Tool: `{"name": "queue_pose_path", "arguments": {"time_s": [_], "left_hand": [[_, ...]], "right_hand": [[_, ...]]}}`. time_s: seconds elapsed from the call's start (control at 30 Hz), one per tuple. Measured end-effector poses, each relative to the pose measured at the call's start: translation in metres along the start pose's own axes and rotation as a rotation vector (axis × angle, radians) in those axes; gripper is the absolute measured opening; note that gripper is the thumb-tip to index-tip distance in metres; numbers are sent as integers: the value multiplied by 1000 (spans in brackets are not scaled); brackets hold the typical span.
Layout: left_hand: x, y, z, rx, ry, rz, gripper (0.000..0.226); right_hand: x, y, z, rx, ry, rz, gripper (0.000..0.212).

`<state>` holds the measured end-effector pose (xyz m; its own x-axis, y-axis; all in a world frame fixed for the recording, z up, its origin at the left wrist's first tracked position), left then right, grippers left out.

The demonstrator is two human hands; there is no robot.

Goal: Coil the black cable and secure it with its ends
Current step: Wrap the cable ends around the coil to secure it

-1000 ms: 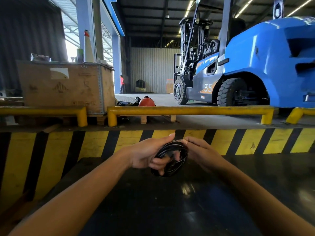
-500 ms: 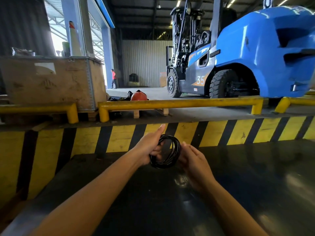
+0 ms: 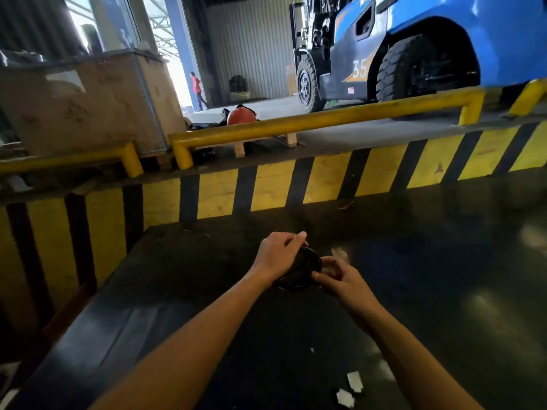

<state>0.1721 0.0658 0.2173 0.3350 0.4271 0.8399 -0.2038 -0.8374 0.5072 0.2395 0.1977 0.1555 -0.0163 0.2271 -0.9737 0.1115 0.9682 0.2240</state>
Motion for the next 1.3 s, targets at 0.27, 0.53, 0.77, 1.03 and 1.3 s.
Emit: {"name": "queue_pose_path", "arguments": {"time_s": [0.27, 0.53, 0.77, 1.03, 1.3], "left_hand": [[-91, -42, 44, -124, 309, -101, 27], [-120, -56, 57, -160, 413, -141, 21], [-113, -43, 39, -126, 395, -97, 19], [-77, -28, 9, -87, 335, -4, 22], [-23, -18, -25, 0, 221, 135, 27]], "right_hand": [[183, 27, 31, -131, -428, 603, 37], [233, 18, 40, -186, -563, 681, 26], [242, 14, 25, -176, -579, 730, 19], [130, 52, -27, 26, -180, 449, 7], [-11, 68, -41, -77, 143, 265, 14]]}}
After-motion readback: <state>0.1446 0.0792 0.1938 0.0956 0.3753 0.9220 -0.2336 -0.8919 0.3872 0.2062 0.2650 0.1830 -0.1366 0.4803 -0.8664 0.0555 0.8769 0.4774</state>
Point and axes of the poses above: each hand's wrist, its own z-axis away from the middle knuckle, its own y-axis out of the back of the hand, x = y × z, the point moved 4 cm from there along -z, towards the middle knuckle, and after that the axes turned 8 degrees about z, right-handed, at the moved point
